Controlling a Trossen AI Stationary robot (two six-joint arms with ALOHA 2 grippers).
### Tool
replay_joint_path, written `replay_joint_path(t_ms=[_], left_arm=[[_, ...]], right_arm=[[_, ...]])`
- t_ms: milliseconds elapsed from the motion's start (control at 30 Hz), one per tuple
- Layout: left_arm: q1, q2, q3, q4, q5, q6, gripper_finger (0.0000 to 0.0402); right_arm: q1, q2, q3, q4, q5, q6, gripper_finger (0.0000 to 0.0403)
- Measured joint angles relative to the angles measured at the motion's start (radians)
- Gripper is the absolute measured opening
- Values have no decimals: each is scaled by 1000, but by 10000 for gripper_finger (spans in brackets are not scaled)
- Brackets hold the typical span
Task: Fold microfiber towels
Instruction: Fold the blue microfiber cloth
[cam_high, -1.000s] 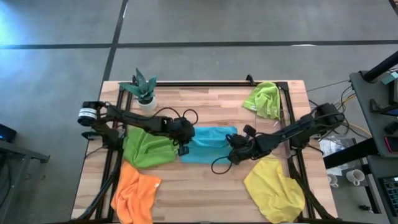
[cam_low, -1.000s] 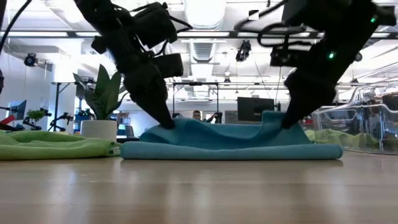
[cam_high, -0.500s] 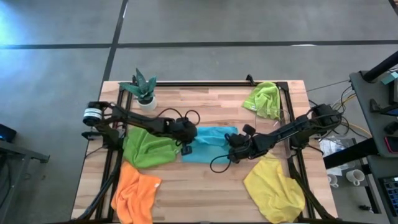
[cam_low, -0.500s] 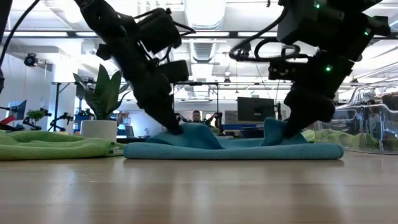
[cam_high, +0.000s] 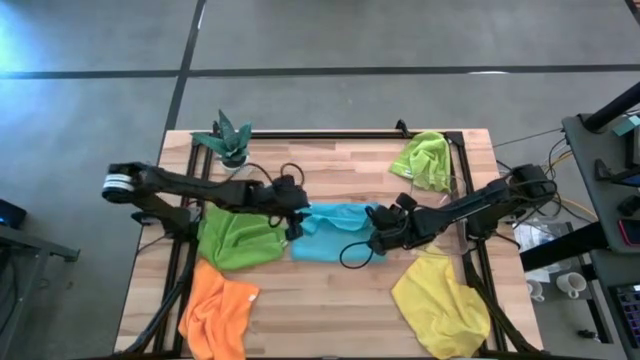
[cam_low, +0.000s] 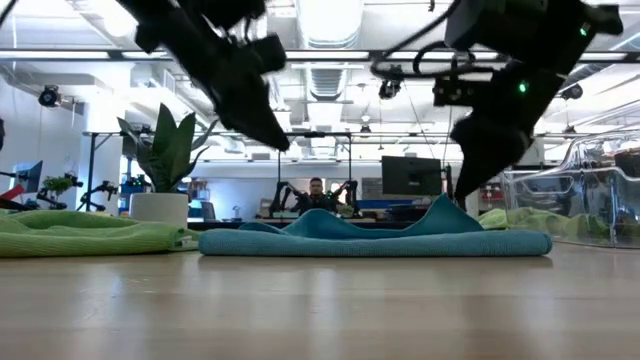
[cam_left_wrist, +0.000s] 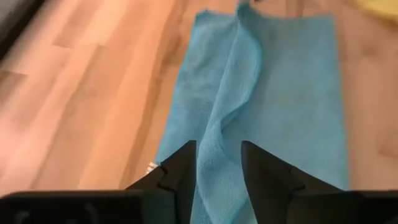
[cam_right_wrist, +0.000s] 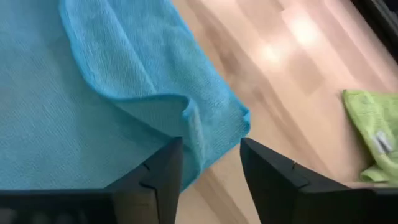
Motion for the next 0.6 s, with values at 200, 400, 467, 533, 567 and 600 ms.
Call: replay_joint_path(t_ms=[200,400,467,533,567,600], left_arm=[[-73,-59,-109,175,98,-153,113],[-151,74,-225,459,93,-311,113],[-159,137,-226,475,92,-323,113],[-161,202,-220,469,92,-328,113],[-161,237,-213,478,92,-328,113],[-161,259,-212,473,92,-328,113]], right_arm=[[-27,-63,62,-23,-234,-88,153],[-69,-35,20,167,-372,-158,107],[-87,0,13,195,-388,-166,91],[-106,39,13,219,-409,-190,76],[-116,64,13,219,-412,-206,70],[-127,88,16,231,-417,-220,65]])
